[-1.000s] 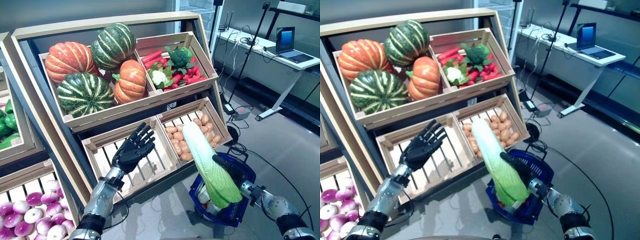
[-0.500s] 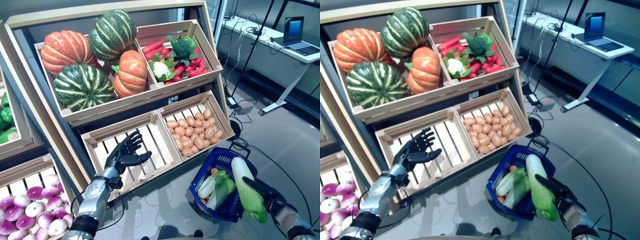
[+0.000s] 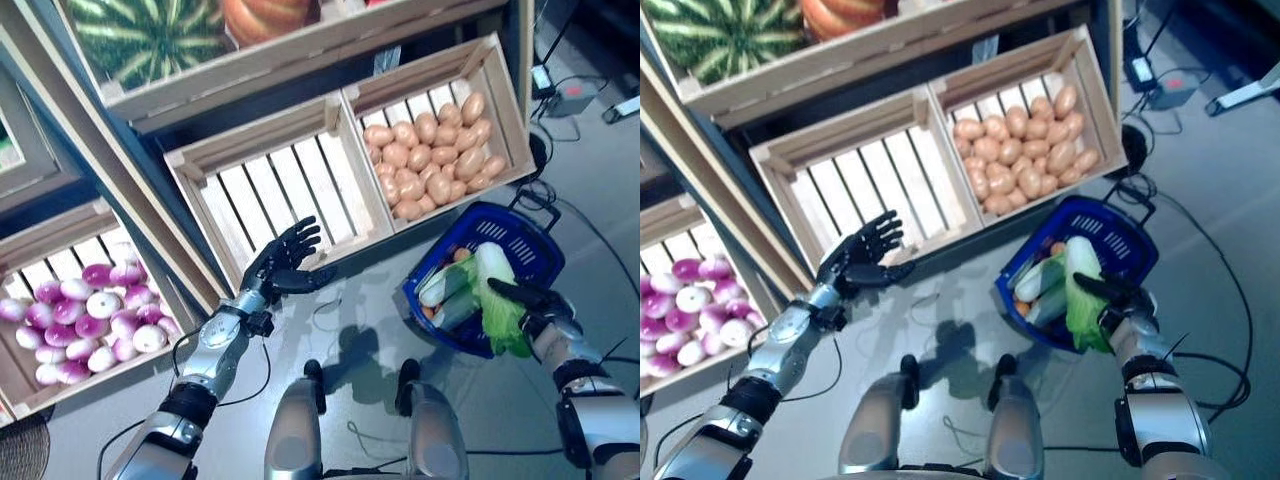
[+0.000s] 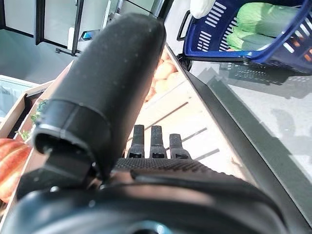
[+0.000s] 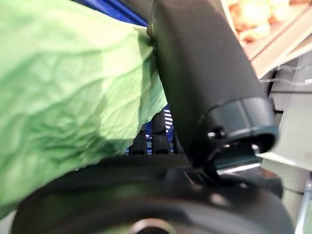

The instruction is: Put vegetables into the basket

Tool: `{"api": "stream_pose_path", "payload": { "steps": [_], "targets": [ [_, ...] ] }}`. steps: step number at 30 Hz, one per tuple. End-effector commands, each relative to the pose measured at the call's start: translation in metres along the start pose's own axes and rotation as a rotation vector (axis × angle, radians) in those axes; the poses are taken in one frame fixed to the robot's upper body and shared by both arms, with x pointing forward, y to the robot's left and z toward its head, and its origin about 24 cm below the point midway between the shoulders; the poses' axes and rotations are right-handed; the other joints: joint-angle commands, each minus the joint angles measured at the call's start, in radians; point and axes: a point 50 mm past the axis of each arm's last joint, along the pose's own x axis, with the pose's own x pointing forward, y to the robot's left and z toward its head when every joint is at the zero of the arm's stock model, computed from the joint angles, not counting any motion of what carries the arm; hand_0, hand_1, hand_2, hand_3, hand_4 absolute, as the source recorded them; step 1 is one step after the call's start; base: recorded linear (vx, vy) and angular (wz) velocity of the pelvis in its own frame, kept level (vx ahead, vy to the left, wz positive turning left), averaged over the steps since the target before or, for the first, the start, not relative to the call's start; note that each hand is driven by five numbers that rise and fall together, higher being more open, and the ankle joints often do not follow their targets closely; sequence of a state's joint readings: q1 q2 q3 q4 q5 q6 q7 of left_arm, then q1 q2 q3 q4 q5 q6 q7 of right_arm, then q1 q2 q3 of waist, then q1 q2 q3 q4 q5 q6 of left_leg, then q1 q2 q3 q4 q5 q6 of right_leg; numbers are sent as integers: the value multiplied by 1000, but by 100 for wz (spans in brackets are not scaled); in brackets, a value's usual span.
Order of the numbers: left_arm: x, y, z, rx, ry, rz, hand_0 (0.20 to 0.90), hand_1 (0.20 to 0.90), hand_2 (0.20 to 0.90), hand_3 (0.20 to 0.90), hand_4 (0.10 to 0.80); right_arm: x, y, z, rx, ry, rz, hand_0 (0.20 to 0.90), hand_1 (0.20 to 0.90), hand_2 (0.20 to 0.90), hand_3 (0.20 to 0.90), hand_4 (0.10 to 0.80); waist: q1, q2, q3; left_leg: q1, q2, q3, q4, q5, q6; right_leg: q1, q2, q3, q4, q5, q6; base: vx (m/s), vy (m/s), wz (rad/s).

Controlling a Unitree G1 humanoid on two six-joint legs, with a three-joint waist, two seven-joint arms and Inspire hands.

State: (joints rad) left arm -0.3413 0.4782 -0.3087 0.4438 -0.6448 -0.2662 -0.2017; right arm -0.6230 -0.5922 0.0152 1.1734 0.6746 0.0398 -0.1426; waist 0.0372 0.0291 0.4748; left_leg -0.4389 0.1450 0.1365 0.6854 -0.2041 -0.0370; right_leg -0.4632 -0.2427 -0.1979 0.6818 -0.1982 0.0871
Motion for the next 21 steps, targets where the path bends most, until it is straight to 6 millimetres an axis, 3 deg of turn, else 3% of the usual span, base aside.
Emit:
{"api": "stream_pose_path", "payload": {
  "steps": [1, 9, 11, 16, 17, 18, 21],
  "targets": [
    [12, -12, 50, -17, -289, -32, 900, 900, 900, 900, 800, -1, -29, 50, -36, -210, -127, 300, 300, 300, 300, 400, 4, 6, -38, -48, -7, 7, 167, -132, 17, 19, -22, 7, 162, -80, -60, -73, 17, 10],
    [13, -18, 76, -21, -408, -33, 900, 900, 900, 900, 800, -7, -30, 96, -29, -345, -252, 300, 300, 300, 300, 400, -6, 31, 19, -261, -20, -9, 438, -229, 26, -219, -55, 42, 414, -165, -67, -78, 16, 5],
    [12, -21, 83, -21, -438, -34, 900, 900, 900, 900, 800, -10, -32, 108, -44, -377, -315, 300, 300, 300, 300, 400, -7, 39, 29, -303, -19, -12, 510, -280, 21, -264, -54, 53, 487, -211, -59, -15, 1, 10],
    [11, -27, 96, -22, -493, -58, 900, 900, 900, 900, 800, -19, -33, 137, 34, -483, -398, 300, 300, 300, 300, 400, -13, 58, 44, -411, -26, -19, 624, -314, 21, -383, -58, 73, 614, -245, -57, -88, 6, 3],
    [11, -29, 98, -22, -500, -71, 900, 900, 900, 900, 800, -21, -32, 143, 41, -495, -402, 472, 472, 472, 472, 515, -15, 62, 45, -434, -27, -21, 647, -320, 20, -408, -60, 77, 640, -250, -56, -78, 9, 5],
    [11, -30, 99, -23, -501, -74, 900, 900, 900, 900, 800, -22, -31, 145, 41, -500, -405, 900, 900, 900, 900, 800, -15, 63, 45, -443, -27, -21, 656, -322, 20, -417, -61, 78, 650, -252, -55, -78, 16, 5],
    [12, -33, 102, -28, -509, -95, 900, 900, 900, 900, 800, -24, -26, 153, 38, -522, -402, 900, 900, 900, 900, 800, -18, 66, 44, -485, -25, -25, 693, -331, 22, -465, -57, 85, 701, -262, -52, -67, 11, 0]
  ]
}}
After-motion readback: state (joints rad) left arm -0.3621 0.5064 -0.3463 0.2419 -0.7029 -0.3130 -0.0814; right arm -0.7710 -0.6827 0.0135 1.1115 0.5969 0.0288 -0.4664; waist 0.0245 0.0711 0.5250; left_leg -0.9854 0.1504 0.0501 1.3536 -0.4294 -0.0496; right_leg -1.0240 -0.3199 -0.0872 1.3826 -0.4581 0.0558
